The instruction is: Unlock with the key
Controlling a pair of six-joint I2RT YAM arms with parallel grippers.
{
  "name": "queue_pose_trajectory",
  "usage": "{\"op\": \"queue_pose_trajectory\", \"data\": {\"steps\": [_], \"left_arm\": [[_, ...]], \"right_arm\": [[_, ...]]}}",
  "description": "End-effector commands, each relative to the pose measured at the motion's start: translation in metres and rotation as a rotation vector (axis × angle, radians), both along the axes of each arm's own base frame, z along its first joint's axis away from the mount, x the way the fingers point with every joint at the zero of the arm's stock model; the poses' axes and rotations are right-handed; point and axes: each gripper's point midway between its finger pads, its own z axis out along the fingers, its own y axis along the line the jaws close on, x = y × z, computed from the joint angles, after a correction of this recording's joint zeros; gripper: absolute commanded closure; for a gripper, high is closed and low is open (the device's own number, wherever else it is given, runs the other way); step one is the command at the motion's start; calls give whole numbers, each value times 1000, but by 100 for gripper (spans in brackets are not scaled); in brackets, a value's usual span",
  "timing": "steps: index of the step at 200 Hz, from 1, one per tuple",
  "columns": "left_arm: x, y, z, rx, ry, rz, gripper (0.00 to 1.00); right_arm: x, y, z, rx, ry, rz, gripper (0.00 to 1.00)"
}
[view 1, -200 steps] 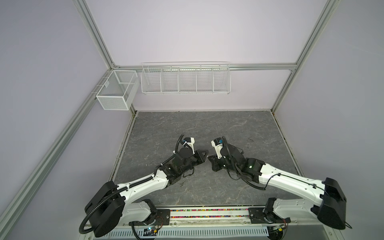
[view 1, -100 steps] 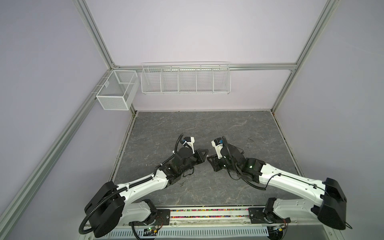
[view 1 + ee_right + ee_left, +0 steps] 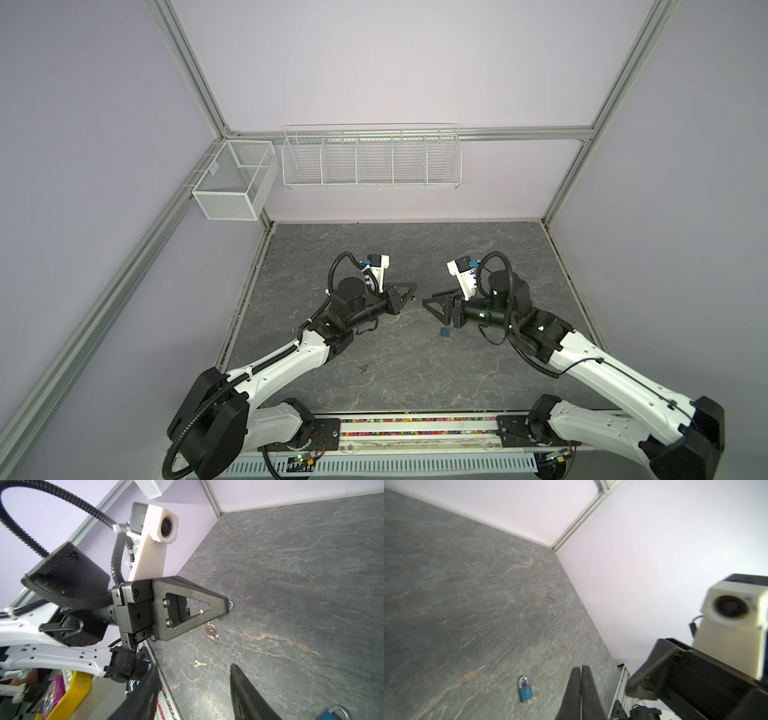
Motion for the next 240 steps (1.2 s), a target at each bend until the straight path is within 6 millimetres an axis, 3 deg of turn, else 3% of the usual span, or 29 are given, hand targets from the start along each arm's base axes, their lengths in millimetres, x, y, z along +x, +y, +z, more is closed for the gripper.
{"op": "queue_pose_trajectory", "data": {"steps": [1,48,90,198,240], "left_arm": [[-14,-10,38,-38,-183,-126,100],[-21,-15,59,-50,-252,-183,100],[-24,-17,68,-57,-272,-205,100],[-22,-17,62,-37,-261,-196,100],[-22,-16,62,-38,-258,-190,100]], "right_arm": [[-9,5,8,88,27,130,45],[-5,5,10,126,35,198,52],[2,10,16,163,17,227,61],[8,22,28,238,14,279,72],[9,22,24,230,23,278,78]]}}
